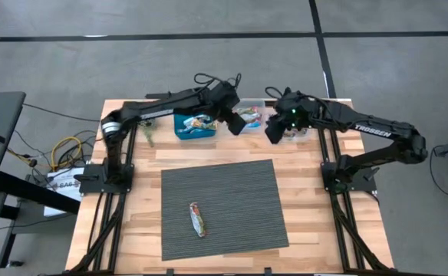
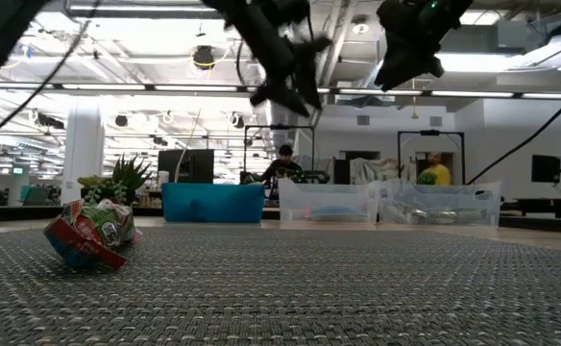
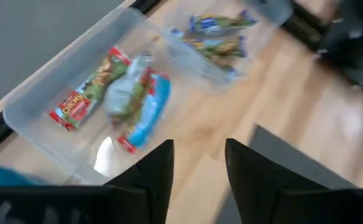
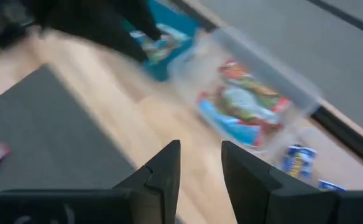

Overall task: Pick and place Granola Bars by type
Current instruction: Put the red granola bar into the left transparent bin

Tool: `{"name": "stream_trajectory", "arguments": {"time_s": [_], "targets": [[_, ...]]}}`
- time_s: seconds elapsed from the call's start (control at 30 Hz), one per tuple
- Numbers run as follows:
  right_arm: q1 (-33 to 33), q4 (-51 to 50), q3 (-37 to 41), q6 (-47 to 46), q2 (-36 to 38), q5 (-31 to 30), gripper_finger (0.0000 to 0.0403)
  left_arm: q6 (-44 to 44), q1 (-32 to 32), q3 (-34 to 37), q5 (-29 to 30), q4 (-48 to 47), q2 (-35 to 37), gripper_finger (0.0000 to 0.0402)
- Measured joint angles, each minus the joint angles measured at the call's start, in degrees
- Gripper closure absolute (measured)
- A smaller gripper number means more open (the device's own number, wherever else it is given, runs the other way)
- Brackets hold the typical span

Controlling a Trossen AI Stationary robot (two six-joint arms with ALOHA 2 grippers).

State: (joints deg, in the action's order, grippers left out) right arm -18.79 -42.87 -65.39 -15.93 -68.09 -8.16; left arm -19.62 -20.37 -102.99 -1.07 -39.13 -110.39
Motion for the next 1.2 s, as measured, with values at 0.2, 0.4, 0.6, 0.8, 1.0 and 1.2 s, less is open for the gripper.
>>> {"name": "stream_trajectory", "arguments": {"time_s": [0.2,0.4,0.6,0.8,1.0,1.2], "targets": [[7.6,0.0,0.0,2.5,1.8,4.3,0.0295,-10.1,9.8,9.5,9.3,0.3,12.0,0.0290],[15.8,0.0,0.0,2.5,3.2,10.3,0.0295,-34.4,22.1,28.5,14.2,5.9,22.4,0.0301],[22.6,-2.4,0.0,2.4,2.1,21.7,0.0295,-57.7,34.3,35.7,15.3,2.8,23.0,0.0301],[28.1,-5.4,0.2,0.9,0.8,24.4,0.0295,-73.9,43.9,35.7,17.0,1.7,19.2,0.0301],[32.2,-4.5,0.1,-0.6,0.2,21.1,0.0295,-86.6,51.1,35.7,17.2,0.2,16.4,0.0301],[33.9,-4.7,0.0,-1.7,0.2,18.3,0.0295,-96.4,54.6,35.7,15.3,-1.8,13.2,0.0301]]}}
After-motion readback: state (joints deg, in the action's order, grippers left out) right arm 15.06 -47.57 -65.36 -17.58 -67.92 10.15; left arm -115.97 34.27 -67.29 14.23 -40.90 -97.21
